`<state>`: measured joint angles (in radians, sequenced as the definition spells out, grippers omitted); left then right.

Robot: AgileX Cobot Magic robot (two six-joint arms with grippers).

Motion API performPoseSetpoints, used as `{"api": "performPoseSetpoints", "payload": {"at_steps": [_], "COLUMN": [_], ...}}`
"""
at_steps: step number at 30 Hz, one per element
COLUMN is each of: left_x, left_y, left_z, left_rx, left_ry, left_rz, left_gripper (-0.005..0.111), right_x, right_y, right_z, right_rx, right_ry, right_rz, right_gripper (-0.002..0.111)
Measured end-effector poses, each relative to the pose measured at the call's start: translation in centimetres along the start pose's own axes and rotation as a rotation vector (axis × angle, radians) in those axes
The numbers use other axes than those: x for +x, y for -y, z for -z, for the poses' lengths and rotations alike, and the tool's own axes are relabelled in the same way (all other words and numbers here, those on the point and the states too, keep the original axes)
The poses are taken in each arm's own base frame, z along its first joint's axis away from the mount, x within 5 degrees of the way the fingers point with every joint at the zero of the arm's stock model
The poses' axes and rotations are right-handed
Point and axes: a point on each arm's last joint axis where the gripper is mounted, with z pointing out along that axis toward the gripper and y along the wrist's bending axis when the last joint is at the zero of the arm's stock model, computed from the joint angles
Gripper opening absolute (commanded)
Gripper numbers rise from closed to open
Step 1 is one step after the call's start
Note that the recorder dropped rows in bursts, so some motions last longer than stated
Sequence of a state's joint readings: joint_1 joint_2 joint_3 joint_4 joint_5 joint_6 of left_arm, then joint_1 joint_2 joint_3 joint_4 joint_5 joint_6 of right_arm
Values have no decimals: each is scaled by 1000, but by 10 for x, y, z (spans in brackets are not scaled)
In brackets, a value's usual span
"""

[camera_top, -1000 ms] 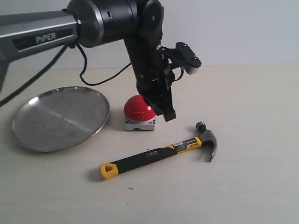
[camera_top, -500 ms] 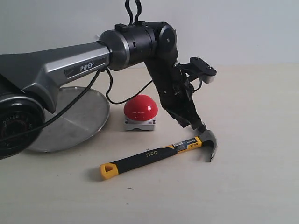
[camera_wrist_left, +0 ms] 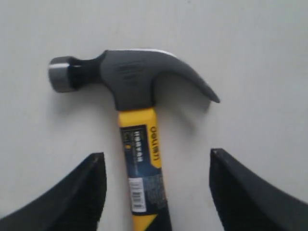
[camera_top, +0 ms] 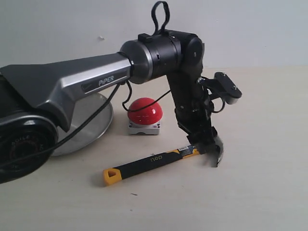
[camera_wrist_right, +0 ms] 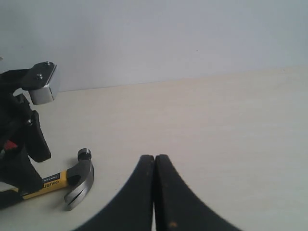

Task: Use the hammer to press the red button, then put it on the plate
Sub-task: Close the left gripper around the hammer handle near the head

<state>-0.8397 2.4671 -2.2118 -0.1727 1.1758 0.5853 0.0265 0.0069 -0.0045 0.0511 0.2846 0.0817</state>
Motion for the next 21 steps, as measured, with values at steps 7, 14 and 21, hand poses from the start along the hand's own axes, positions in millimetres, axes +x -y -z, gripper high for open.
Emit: {"api": "performPoseSetpoints", "payload": {"at_steps": [7, 14, 21], "left_x": [7, 9, 13], "left_y": [4, 1, 0], "left_z": [-25, -24, -42], "left_rx": [-12, -42, -32], "left_ry": [-109, -133, -150], "left_rz": [-16, -20, -19], "left_gripper": [59, 58, 57], "right_x": [0, 0, 0], "right_y": [0, 0, 0], "right_z": [0, 0, 0], "right_rx": [0, 0, 0], "right_ry": [0, 0, 0], "right_rz": [0, 0, 0], "right_gripper": [0, 0, 0]}}
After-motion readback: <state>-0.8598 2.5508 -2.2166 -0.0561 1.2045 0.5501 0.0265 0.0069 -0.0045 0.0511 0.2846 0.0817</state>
